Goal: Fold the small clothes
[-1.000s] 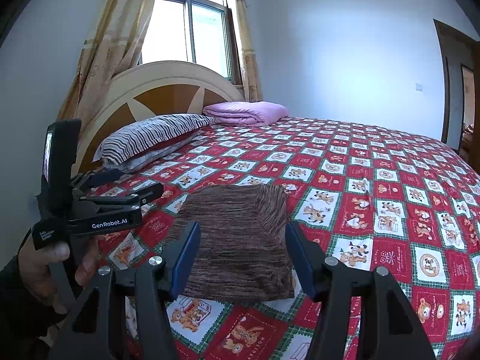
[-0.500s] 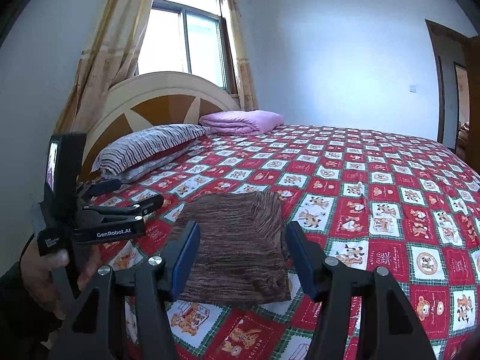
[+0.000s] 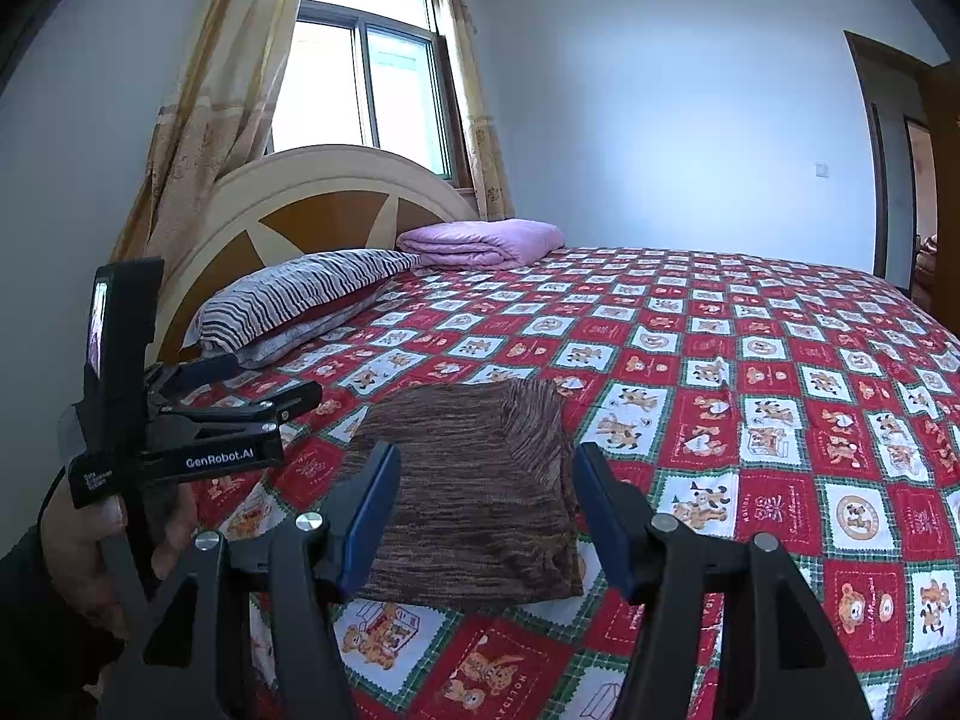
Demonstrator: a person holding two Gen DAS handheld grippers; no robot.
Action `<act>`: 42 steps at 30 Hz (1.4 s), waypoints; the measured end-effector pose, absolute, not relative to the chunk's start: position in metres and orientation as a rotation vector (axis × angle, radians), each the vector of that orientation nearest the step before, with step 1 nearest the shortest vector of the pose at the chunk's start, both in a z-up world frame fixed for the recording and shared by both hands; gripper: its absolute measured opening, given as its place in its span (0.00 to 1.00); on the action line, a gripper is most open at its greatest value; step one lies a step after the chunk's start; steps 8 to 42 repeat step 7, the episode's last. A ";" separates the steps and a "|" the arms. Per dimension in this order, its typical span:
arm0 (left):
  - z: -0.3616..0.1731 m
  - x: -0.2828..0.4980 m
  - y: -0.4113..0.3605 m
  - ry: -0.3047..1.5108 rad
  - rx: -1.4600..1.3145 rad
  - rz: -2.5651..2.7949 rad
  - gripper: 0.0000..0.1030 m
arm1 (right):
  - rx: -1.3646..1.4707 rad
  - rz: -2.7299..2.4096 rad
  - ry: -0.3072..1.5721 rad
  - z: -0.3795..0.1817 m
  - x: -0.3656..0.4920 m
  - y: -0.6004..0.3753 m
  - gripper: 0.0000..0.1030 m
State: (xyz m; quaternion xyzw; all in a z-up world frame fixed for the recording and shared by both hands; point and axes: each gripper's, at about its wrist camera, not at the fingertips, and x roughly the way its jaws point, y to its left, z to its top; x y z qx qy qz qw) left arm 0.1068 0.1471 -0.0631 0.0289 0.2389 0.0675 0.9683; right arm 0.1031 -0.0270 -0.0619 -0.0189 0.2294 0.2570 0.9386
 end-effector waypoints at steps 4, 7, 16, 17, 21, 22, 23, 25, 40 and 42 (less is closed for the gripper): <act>-0.065 0.107 0.150 0.485 0.044 0.133 1.00 | -0.042 0.527 0.476 -0.064 0.103 -0.027 0.59; -0.065 0.107 0.150 0.485 0.048 0.134 1.00 | -0.046 0.528 0.487 -0.065 0.105 -0.027 0.60; -0.065 0.107 0.150 0.485 0.048 0.134 1.00 | -0.046 0.528 0.487 -0.065 0.105 -0.027 0.60; -0.065 0.107 0.150 0.485 0.048 0.134 1.00 | -0.046 0.528 0.487 -0.065 0.105 -0.027 0.60; -0.065 0.107 0.150 0.485 0.048 0.134 1.00 | -0.046 0.528 0.487 -0.065 0.105 -0.027 0.60; -0.065 0.107 0.150 0.485 0.048 0.134 1.00 | -0.046 0.528 0.487 -0.065 0.105 -0.027 0.60; -0.065 0.107 0.150 0.485 0.048 0.134 1.00 | -0.046 0.528 0.487 -0.065 0.105 -0.027 0.60; -0.065 0.107 0.150 0.485 0.048 0.134 1.00 | -0.046 0.528 0.487 -0.065 0.105 -0.027 0.60; -0.065 0.107 0.150 0.485 0.048 0.134 1.00 | -0.046 0.528 0.487 -0.065 0.105 -0.027 0.60; -0.065 0.107 0.150 0.485 0.048 0.134 1.00 | -0.046 0.528 0.487 -0.065 0.105 -0.027 0.60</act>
